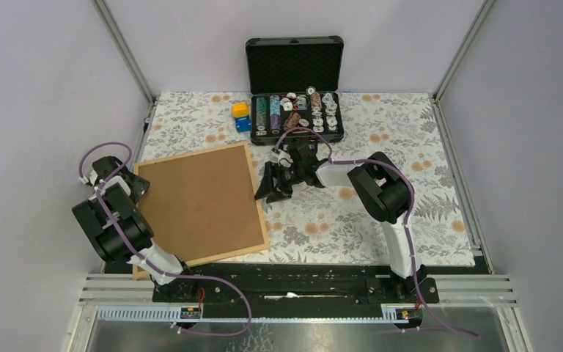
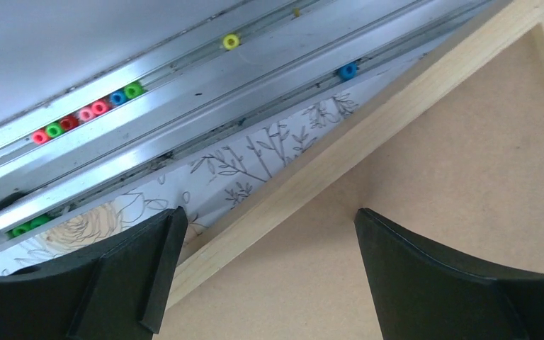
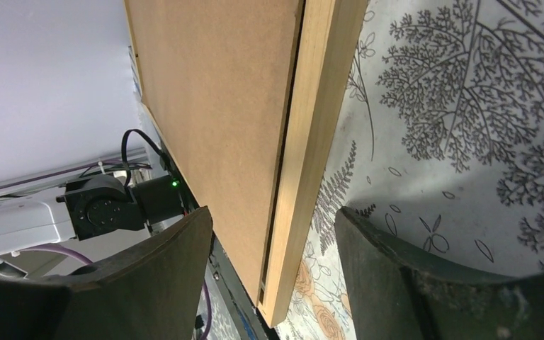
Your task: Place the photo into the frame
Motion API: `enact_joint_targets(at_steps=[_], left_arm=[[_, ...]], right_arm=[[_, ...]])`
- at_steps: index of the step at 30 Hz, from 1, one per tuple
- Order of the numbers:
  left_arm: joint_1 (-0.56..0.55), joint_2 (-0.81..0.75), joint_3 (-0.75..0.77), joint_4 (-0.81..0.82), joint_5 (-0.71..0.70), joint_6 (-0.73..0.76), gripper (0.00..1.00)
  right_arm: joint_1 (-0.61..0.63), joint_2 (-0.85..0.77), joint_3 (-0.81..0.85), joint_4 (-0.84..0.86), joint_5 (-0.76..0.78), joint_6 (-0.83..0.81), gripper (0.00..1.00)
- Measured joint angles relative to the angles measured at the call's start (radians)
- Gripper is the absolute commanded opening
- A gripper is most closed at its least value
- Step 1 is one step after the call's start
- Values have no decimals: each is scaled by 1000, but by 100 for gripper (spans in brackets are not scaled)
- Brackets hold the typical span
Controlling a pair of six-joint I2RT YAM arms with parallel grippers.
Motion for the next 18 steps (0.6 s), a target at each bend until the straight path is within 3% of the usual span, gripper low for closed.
enact_joint_targets(at_steps=[7, 14, 18], left_arm=[[-40, 0, -16, 74, 77, 20, 99], [-59, -9, -52, 152, 94, 62, 99], [-71, -13, -60, 165, 86, 73, 99]], right_arm=[[18, 24, 3, 59, -7, 52, 68], [40, -24, -129, 192, -15, 164, 71], [63, -107, -161, 50, 61, 107, 68]])
